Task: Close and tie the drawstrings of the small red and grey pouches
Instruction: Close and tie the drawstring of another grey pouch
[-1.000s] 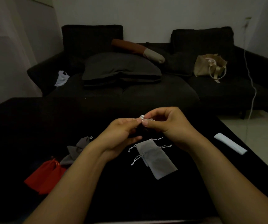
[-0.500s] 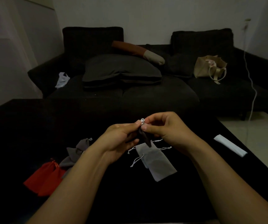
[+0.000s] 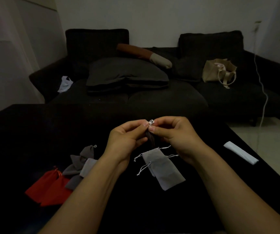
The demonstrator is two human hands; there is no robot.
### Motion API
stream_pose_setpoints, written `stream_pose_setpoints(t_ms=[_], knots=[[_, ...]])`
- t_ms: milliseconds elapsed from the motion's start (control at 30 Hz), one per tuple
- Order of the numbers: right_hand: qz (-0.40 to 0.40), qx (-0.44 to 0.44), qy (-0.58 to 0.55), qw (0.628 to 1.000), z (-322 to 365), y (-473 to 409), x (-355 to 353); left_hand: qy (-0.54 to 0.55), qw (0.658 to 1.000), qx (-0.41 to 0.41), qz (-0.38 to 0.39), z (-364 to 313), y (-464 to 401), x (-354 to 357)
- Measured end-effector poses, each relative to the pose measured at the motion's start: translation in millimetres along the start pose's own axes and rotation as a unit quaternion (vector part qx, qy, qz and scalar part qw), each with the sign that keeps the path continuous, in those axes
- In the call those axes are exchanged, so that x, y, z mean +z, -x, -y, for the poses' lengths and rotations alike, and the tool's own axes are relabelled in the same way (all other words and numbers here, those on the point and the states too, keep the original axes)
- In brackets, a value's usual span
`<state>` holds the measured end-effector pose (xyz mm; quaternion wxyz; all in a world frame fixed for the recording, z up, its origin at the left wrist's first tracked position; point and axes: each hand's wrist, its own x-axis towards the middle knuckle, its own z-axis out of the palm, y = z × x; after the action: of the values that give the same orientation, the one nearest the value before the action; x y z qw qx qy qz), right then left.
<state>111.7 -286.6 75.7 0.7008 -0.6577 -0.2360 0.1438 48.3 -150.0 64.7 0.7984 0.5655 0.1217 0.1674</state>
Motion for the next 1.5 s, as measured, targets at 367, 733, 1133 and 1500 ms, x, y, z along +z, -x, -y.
stream_pose_setpoints(t_ms=[367, 733, 1133, 1500], knots=[[0.066, 0.045, -0.047, 0.996, 2, -2, -1, -0.179, 0.949, 0.258, 0.026, 0, 0, -7], [0.050, 0.081, -0.092, 0.991, 5, -1, -1, -0.238, 0.919, 0.314, 0.030, 3, -3, -9], [0.050, 0.179, -0.197, 0.962, 9, -1, 2, -0.452, 0.716, 0.528, 0.064, -9, -5, -25], [-0.026, 0.094, -0.072, 0.993, 9, -5, 5, -0.397, 0.855, 0.333, 0.024, 1, -4, -16]])
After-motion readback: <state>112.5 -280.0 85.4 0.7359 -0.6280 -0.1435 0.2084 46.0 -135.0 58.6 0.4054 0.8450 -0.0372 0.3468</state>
